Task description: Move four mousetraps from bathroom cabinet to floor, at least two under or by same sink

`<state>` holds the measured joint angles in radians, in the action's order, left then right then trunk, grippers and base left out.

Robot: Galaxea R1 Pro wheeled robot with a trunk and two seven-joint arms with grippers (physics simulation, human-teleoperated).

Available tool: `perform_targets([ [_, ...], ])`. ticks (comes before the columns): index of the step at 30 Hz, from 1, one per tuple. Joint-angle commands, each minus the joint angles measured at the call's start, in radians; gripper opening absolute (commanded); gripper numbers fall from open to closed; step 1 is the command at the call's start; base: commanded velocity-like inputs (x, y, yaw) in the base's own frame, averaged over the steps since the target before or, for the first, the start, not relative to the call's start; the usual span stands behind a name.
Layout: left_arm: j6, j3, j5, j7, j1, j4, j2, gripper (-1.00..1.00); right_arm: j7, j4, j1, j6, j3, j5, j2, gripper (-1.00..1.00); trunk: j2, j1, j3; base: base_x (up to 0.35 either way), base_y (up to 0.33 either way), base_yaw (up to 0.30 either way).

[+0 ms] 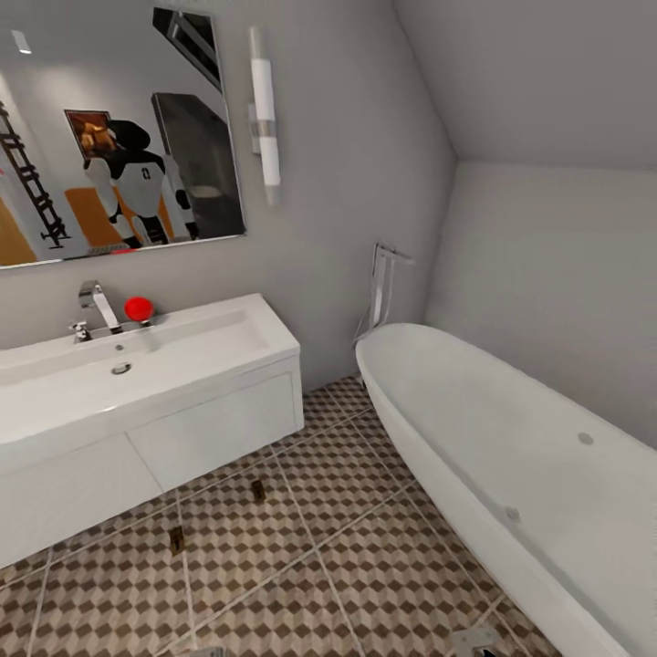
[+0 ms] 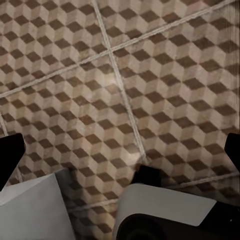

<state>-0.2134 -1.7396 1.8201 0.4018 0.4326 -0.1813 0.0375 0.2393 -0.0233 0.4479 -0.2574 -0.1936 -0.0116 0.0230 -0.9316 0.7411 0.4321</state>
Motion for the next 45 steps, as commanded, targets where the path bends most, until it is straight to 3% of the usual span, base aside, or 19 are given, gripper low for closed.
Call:
perform_targets([
  [1, 0.000, 0.000, 0.000, 0.000, 0.000, -0.001, 0.000, 1.00, 0.000, 0.000, 0.000, 0.000, 0.000, 0.000, 0.000, 1.00, 0.000, 0.000, -0.001, 0.000, 0.000, -0.230],
  [8, 0.000, 0.000, 0.000, 0.000, 0.000, 0.001, 0.000, 1.00, 0.000, -0.001, -0.005, 0.001, 0.000, -0.001, 0.003, 1.00, 0.000, 0.000, -0.009, 0.000, 0.000, -0.230],
  [16, -0.003, 0.000, -0.002, -0.001, 0.000, 0.019, 0.021, 1.00, 0.000, 0.000, -0.012, 0.001, 0.000, 0.000, 0.002, 1.00, 0.000, 0.000, -0.017, 0.000, 0.000, -0.230],
  [45, 0.000, 0.000, -0.002, 0.001, 0.000, 0.013, 0.016, 1.00, 0.000, 0.003, -0.013, 0.000, 0.000, 0.001, 0.003, 1.00, 0.000, 0.000, -0.050, 0.000, 0.000, -0.230],
])
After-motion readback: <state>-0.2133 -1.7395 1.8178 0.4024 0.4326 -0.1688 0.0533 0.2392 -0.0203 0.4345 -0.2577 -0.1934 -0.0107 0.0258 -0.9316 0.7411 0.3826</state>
